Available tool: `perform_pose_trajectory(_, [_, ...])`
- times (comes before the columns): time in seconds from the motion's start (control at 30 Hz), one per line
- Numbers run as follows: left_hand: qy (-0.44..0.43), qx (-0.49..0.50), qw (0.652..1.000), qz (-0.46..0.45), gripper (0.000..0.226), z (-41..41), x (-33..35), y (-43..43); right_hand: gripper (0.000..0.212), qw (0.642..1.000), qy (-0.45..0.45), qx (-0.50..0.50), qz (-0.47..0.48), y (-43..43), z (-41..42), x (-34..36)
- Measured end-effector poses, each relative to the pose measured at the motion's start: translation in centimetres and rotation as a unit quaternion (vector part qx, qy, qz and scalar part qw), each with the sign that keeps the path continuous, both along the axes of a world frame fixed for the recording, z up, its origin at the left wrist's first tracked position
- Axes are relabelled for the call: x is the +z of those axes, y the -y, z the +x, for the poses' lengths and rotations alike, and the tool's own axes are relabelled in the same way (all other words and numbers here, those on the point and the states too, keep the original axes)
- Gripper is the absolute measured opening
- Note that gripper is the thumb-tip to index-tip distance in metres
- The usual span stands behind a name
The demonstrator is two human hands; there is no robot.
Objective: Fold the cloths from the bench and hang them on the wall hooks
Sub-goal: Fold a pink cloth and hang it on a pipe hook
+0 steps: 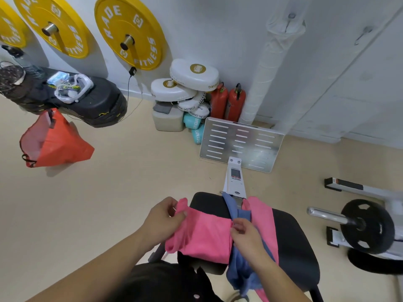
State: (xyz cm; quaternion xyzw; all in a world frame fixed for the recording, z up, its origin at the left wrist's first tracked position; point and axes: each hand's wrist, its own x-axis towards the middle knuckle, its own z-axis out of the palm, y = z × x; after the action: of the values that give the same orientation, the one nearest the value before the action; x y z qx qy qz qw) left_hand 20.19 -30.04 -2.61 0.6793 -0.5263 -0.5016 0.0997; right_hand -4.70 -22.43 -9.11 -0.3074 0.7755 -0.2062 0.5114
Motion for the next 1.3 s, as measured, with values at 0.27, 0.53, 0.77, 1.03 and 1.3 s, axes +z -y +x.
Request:
perform_pose_trajectory(0.27, [0.037, -0.184, 0.982, 0.011, 0.019, -9.5, -3.3, -1.6, 0.04, 0.993, 0.12, 0.015, 0.012, -3.2, -0.8, 1.5])
perform_pose_trajectory(0.53, [0.076, -0.244, 0.966, 0.045, 0.036, -8.6, -4.7, -2.0, 0.034, 0.993, 0.112, 0.034, 0.013, -3.6, -0.7, 1.1])
perform_pose_trajectory(0.77, [0.095, -0.037, 0.988, 0.112, 0.044, -3.0, -5.8, -2.1, 0.08, 0.948, -0.114, 0.289, 0.063, -1.4, 1.8, 1.1])
perform_pose_trajectory(1.03, [0.034, -0.028, 0.996, 0.083, 0.02, -4.4, -5.8, -2.1, 0.069, 0.901, -0.248, 0.352, 0.059, -0.9, 4.5, 1.2])
perform_pose_trajectory(1.3, [0.062, -0.215, 0.974, -0.039, 0.027, -7.6, -4.6, -1.9, 0.037, 0.975, -0.09, 0.204, -0.015, -2.4, 1.7, 0.6])
